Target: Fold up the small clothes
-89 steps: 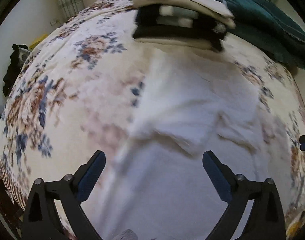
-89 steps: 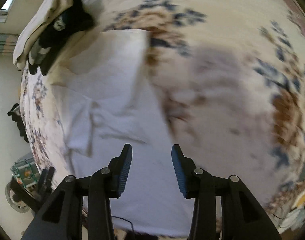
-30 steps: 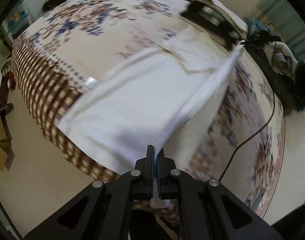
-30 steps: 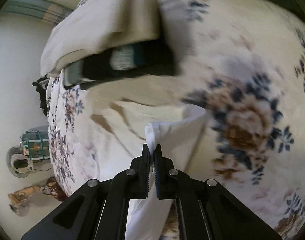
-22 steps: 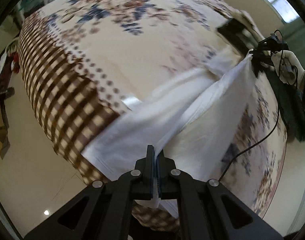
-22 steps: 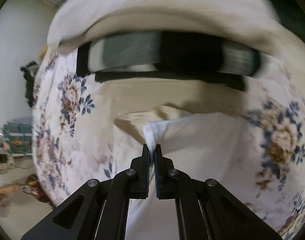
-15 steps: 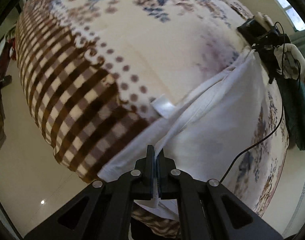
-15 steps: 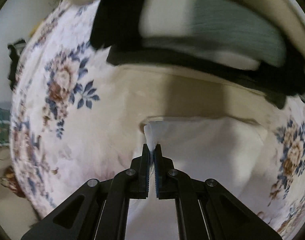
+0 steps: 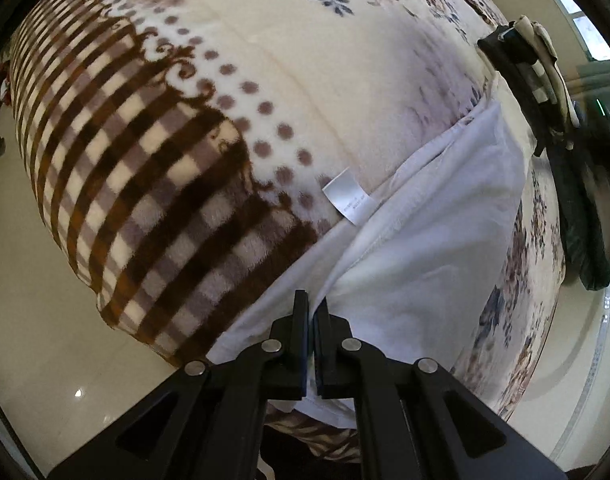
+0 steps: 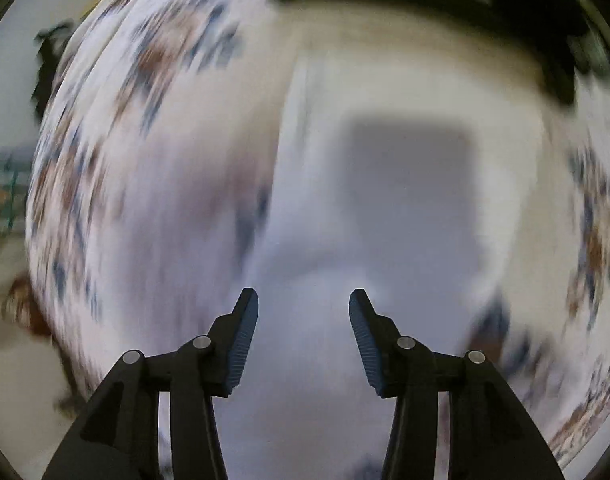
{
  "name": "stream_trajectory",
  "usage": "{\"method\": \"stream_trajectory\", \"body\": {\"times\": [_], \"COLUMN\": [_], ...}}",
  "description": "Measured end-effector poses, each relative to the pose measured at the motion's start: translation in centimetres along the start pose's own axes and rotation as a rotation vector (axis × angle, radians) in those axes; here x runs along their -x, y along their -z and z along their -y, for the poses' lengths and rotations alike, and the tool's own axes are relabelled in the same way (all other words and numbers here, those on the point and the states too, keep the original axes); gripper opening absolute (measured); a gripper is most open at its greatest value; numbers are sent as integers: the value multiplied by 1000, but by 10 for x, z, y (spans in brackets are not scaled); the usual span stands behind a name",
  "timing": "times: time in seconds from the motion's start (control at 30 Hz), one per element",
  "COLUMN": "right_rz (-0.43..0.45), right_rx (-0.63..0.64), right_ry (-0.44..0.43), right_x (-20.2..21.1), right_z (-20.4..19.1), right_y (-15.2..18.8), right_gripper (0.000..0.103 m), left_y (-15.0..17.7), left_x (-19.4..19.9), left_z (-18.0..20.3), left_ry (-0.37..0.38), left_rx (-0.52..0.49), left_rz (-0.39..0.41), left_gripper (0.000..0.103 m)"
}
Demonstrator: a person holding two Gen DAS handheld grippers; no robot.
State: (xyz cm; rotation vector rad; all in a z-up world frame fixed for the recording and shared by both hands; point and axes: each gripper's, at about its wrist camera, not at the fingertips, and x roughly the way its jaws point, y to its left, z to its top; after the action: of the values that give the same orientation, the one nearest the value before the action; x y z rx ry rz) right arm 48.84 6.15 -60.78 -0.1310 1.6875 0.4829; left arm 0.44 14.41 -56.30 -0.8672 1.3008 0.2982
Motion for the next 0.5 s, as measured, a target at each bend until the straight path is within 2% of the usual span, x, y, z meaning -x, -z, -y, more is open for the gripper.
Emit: {"method": "stream_trajectory", "body": {"times": [0.07,0.13,0.23,0.3,0.37,0.4,0.43,0.5], "right_rz": [-89,-228,-437,-511,-542,-528,-513,-464], "right_rx": [2,-27,-125,-211,-274,-304,-316,-329], "right_ry": [-58,-123,-214,-274,-317,-354,-351,-342], "right_x": [-5,-27,-77,-107,-130,-137,-140,-139], "right_z": [3,6,10,11,10,11,11,14], "right_y": [68,146,246,294,329,345,352,365], "right_gripper": [50,50,50,50,47,21,7,2], "left_y": [-2,-3,-1,2,5,6,7,9], "left_x": [2,4,5,5,8,9,10,14], "left_z": [0,0,0,-2,-4,-4,-4,-6], "left_ry": [-2,-5,-8,-16,-8,-4,-2,1], "left_rx": [-5,-9,-3,1,15,16,16,22], "left_rz": [-2,-3,-7,-15,-24,-28,-29,-32], "left_gripper": [0,0,0,0,0,0,0,0]}}
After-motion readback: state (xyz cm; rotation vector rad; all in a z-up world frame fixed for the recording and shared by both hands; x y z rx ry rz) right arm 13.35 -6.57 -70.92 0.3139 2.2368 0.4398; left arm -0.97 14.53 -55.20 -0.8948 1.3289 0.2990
